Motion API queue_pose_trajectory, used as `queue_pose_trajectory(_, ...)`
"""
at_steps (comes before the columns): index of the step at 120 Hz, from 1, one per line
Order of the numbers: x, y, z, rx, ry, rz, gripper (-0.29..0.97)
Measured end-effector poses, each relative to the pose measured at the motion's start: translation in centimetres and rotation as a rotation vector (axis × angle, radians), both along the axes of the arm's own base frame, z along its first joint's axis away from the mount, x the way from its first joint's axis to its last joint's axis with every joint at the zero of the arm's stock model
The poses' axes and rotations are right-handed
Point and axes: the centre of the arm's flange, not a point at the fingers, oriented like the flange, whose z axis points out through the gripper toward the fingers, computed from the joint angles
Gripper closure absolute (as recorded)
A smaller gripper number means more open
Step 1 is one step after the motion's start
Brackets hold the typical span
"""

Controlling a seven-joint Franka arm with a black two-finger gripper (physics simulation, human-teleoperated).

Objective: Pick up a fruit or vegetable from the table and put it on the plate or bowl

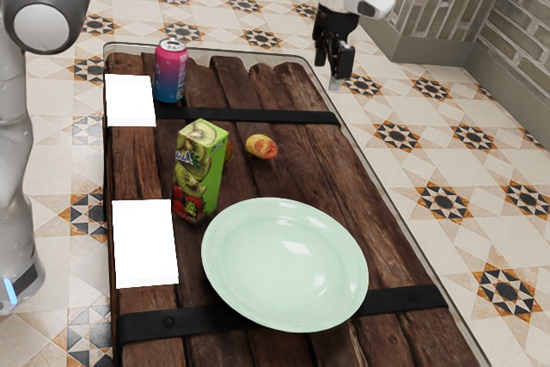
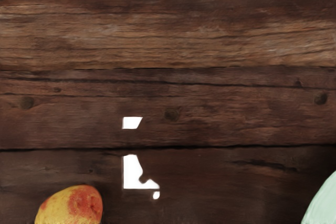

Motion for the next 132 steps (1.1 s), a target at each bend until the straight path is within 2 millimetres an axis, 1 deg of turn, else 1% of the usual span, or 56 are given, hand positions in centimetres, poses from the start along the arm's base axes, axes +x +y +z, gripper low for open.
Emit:
queue_pose_trajectory(16,-0.1,-0.4,0.0,0.022,0.005,-0.009,0.0)
queue_pose_trajectory(20,-0.3,-0.4,0.4,0.025,0.001,-0.01,0.0)
queue_pose_trajectory(24,-0.7,-0.4,1.5,0.027,-0.012,-0.011,0.0)
queue_pose_trajectory(28,-1.2,-0.3,2.7,0.029,-0.018,-0.015,0.0)
queue_pose_trajectory(36,-2.5,0.1,4.0,0.031,0.004,-0.027,0.0)
queue_pose_trajectory(42,-3.4,0.5,4.1,0.036,0.038,-0.037,0.0)
queue_pose_trajectory(48,-5.1,1.0,3.6,0.051,0.083,-0.052,0.0)
queue_pose_trajectory(53,-6.6,1.7,2.3,0.057,0.121,-0.065,0.0)
queue_pose_trajectory(58,-8.0,3.9,0.3,0.054,0.159,-0.054,0.0)
queue_pose_trajectory(61,-8.5,5.5,-1.2,0.055,0.181,-0.04,0.0)
queue_pose_trajectory(64,-8.8,6.6,-2.4,0.059,0.196,-0.036,0.0)
queue_pose_trajectory(70,-9.5,7.5,-4.6,0.067,0.215,-0.054,0.0)
queue_pose_trajectory(78,-10.4,8.0,-7.2,0.076,0.225,-0.092,0.0)
queue_pose_trajectory(85,-11.0,8.6,-8.9,0.08,0.222,-0.116,0.0)
queue_pose_trajectory(95,-11.4,8.7,-11.0,0.085,0.22,-0.158,0.0)
queue_pose_trajectory(103,-12.2,8.6,-11.9,0.084,0.21,-0.189,0.0)
queue_pose_trajectory(132,-13.4,8.0,-15.1,0.063,0.231,-0.27,0.0)
